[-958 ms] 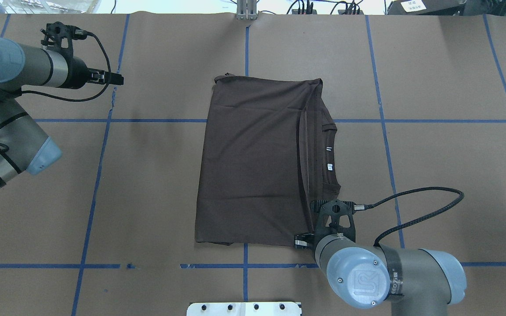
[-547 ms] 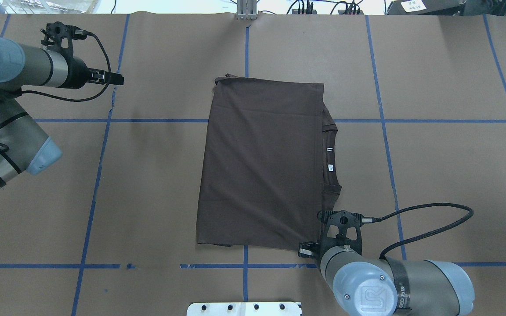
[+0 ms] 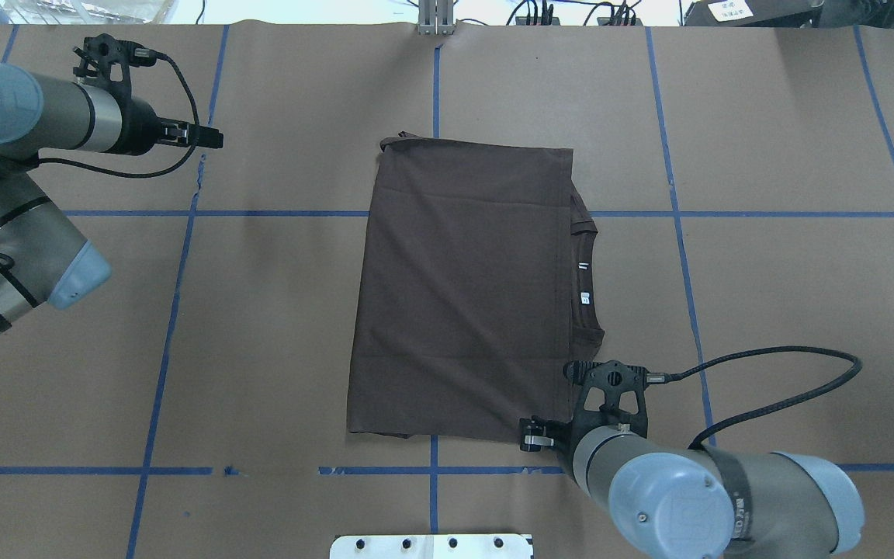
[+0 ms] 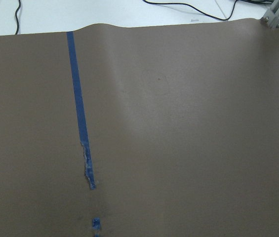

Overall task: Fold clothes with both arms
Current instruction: 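Move both grippers to the shirt's near corners on either side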

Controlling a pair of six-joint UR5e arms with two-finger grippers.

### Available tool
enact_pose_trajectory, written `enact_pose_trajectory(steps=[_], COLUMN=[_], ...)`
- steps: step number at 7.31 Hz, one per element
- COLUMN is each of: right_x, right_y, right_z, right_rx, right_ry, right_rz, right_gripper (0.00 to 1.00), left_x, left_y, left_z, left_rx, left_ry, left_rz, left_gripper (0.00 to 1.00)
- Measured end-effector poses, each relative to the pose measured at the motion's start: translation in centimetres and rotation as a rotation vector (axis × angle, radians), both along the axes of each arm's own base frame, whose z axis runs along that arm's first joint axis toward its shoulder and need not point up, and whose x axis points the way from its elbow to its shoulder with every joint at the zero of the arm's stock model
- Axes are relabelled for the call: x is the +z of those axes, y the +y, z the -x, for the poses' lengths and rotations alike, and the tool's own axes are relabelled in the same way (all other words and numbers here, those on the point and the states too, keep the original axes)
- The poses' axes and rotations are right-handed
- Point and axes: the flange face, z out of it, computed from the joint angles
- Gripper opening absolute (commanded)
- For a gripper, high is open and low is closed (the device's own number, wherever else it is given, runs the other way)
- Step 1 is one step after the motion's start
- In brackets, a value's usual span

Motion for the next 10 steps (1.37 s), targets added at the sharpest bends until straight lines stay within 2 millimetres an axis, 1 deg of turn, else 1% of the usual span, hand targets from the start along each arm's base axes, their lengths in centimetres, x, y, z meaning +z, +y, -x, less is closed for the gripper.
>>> enact_pose_trajectory(steps=[1,2,3,4,5,6,7,8,9,10], right_x=[1.2,2.9,4.4,5.1,5.3,5.3,5.3,5.3,5.3,5.3], right_y=[-1.1,-2.0,-2.7,-3.2,-3.6,-4.0,-4.2,-4.3,-4.5,-4.5], right_z=[-2.3,-4.7,-6.6,-7.8,-8.4,-8.7,-8.9,-9.0,-9.1,-9.1], right_rx=[-0.003,0.010,0.032,0.054,0.070,0.081,0.088,0.095,0.100,0.102], right_ry=[-0.071,-0.119,-0.137,-0.143,-0.148,-0.151,-0.153,-0.155,-0.156,-0.155], right_rz=[0.000,-0.005,-0.007,-0.005,-0.004,-0.003,-0.001,0.002,0.003,0.004], right_gripper=[1.00,1.00,1.00,1.00,1.00,1.00,1.00,1.00,1.00,1.00], left_x=[-2.0,-4.1,-5.7,-7.0,-7.9,-8.0,-7.9,-7.7,-7.6,-7.6], left_y=[2.4,6.4,11.4,16.7,21.2,24.8,27.5,29.6,31.5,32.6], left_z=[-1.7,-3.9,-5.6,-7.1,-8.9,-11.1,-13.2,-14.9,-16.3,-17.1], left_rx=[0.027,0.061,0.085,0.087,0.070,0.045,0.019,0.005,0.007,0.012], left_ry=[0.054,0.129,0.207,0.280,0.341,0.382,0.399,0.398,0.390,0.385], left_rz=[0.015,0.061,0.132,0.216,0.311,0.404,0.475,0.527,0.560,0.573], left_gripper=[1.00,1.00,0.94,0.72,0.60,0.57,0.56,0.56,0.56,0.57])
